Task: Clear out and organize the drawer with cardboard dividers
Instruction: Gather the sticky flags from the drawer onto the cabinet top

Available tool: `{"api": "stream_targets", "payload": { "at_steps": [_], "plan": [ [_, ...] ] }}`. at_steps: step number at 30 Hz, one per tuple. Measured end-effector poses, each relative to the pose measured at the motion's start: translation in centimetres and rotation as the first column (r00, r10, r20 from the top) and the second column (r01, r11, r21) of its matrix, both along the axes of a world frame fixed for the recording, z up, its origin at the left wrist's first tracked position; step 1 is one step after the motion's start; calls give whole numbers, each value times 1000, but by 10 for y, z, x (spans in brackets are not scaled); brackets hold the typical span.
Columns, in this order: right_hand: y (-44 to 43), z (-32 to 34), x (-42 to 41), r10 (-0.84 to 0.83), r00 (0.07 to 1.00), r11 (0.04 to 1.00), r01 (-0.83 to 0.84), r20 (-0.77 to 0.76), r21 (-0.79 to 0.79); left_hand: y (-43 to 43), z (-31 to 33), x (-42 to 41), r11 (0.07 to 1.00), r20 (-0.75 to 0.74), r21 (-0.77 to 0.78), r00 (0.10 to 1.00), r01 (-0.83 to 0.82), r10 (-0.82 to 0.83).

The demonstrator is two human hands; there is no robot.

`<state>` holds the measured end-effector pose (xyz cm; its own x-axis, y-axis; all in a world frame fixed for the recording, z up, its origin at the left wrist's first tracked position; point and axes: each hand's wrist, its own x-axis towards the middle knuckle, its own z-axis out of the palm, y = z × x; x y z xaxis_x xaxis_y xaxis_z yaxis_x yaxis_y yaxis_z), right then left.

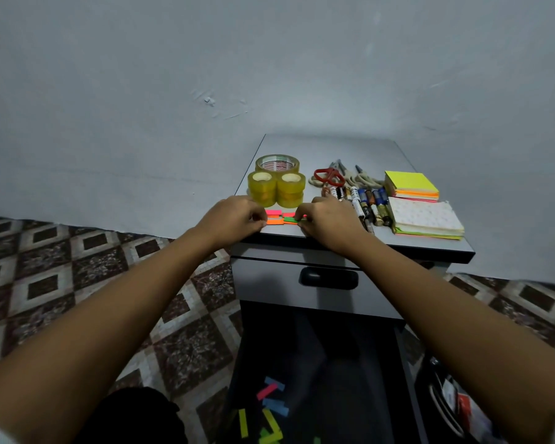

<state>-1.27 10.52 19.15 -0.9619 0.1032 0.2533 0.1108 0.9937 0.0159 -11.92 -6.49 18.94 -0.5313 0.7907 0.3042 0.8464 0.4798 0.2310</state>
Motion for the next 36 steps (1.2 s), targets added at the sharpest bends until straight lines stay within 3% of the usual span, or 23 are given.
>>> {"api": "stream_targets", "payload": {
  "at_steps": [11, 18, 21, 26, 32, 36],
  "plan": [
    [0, 0, -4, -36, 999, 999, 37, -19, 19, 3, -1, -1, 999, -12, 21, 999, -42, 42],
    [-1, -5, 25, 23, 988, 999, -30, -152, -43, -1, -9, 24, 975, -4, 223, 1000, -17, 18],
    [-5, -16, 49, 64, 972, 990, -90, -228, -105, -7, -26, 47, 959, -10, 274, 998, 68, -68],
    [-12, -62, 95, 82, 980, 974, -118, -183, -196, -14, -74, 87, 976, 153, 169, 975, 136, -162],
    [-18, -145, 140, 100, 994, 944, -78, 53, -321, -12, -152, 122, 990, 328, -26, 937, 135, -119],
    [-29, -193, 163, 141, 954, 940, -46, 265, -337, -15, -199, 135, 943, 461, -266, 885, 201, -59]
  ]
}}
